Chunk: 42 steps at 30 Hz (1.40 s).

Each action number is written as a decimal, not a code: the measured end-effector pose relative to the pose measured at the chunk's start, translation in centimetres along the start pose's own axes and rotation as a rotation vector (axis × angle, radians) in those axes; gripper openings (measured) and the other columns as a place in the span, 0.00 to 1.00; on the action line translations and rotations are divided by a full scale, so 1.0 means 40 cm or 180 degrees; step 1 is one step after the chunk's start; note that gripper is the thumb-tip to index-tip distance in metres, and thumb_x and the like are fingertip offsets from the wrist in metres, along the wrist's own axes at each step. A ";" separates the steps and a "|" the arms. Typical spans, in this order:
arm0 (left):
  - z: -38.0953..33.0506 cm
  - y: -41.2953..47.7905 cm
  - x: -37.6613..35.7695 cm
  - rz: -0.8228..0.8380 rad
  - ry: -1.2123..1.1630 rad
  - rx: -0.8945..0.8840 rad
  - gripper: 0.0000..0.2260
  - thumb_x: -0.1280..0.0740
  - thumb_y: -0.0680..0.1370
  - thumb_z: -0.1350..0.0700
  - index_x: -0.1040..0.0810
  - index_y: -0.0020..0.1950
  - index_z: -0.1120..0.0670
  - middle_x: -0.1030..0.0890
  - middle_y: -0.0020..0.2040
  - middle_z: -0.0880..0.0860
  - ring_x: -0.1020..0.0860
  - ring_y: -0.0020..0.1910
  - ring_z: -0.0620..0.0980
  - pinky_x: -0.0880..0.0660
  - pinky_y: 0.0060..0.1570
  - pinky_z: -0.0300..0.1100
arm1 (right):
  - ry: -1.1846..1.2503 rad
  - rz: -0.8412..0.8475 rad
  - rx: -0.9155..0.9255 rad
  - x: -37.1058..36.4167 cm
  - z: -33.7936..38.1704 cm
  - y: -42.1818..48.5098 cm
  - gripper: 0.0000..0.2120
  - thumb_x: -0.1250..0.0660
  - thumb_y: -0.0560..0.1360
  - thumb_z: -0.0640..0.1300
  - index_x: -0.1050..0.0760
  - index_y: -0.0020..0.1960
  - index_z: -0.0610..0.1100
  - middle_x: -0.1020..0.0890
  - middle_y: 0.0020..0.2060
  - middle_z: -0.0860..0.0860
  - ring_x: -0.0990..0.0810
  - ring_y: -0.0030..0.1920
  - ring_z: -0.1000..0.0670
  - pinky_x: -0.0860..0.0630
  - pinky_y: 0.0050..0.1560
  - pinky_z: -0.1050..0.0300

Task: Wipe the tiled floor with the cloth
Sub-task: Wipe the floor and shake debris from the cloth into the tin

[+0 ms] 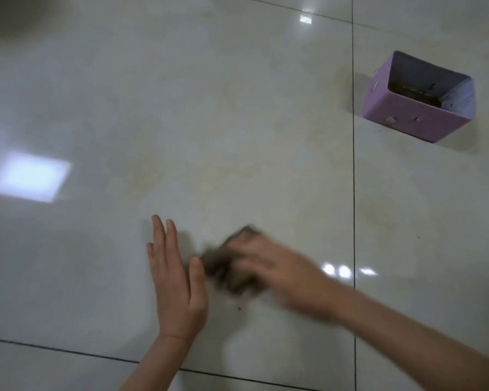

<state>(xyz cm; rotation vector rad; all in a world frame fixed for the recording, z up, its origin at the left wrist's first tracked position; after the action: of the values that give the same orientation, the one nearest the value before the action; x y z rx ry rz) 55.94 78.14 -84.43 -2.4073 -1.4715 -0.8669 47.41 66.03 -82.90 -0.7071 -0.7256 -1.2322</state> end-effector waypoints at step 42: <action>0.187 -0.207 0.368 0.0808 0.1935 0.0069 0.25 0.51 0.80 0.51 0.28 0.70 0.61 0.28 0.70 0.56 0.31 0.70 0.55 0.36 0.66 0.49 | -0.0072 -0.1504 -0.2840 -0.001 -0.024 -0.453 0.19 0.44 0.79 0.39 0.28 0.67 0.34 0.30 0.70 0.39 0.34 0.71 0.38 0.36 0.70 0.41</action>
<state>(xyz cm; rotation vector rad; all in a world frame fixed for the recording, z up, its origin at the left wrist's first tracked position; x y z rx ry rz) 56.60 96.56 -83.26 -1.9860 -0.9190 -1.3436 29.76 61.88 -81.97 -1.3189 -0.3319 -2.0172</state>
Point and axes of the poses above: each hand's wrist, its own y-axis towards the middle knuckle, its own x-axis out of the back of the hand, z = x × y, the point moved 8 cm from there along y, towards the middle knuckle
